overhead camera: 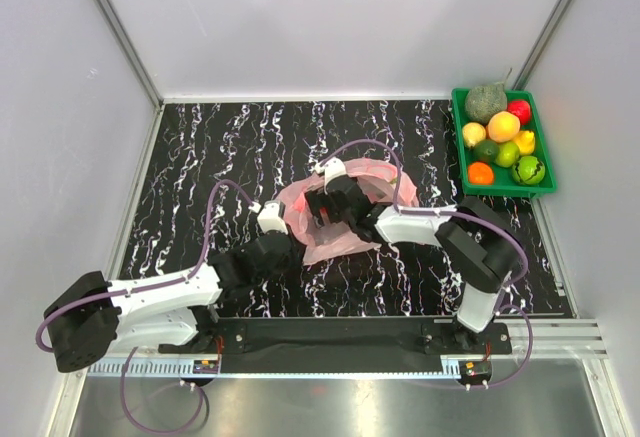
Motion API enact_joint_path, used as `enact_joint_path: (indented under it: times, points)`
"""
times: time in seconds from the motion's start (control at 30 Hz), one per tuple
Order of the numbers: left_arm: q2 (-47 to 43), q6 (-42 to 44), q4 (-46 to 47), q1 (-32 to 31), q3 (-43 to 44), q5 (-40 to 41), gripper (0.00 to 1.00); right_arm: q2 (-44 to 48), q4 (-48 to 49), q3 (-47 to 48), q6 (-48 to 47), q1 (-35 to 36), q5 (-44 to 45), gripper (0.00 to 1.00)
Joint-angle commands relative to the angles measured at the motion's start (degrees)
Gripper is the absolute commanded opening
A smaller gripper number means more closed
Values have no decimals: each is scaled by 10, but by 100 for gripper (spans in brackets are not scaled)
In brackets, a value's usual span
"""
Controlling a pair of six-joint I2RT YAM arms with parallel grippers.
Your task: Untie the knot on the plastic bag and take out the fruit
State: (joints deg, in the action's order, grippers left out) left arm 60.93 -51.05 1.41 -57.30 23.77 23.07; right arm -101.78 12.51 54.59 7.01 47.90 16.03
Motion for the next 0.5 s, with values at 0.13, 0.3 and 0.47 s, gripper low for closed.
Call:
enact_joint_path:
  times: [0.13, 0.3, 0.47]
  points:
    - [-1, -3, 27, 1, 17, 0, 0, -62, 71, 56, -20, 4, 65, 100]
    - [4, -2, 32, 1, 17, -5, 0, -78, 109, 61, -19, 4, 78, 100]
    - [12, -3, 37, 1, 18, -12, 0, -104, 116, 82, -6, 4, 59, 91]
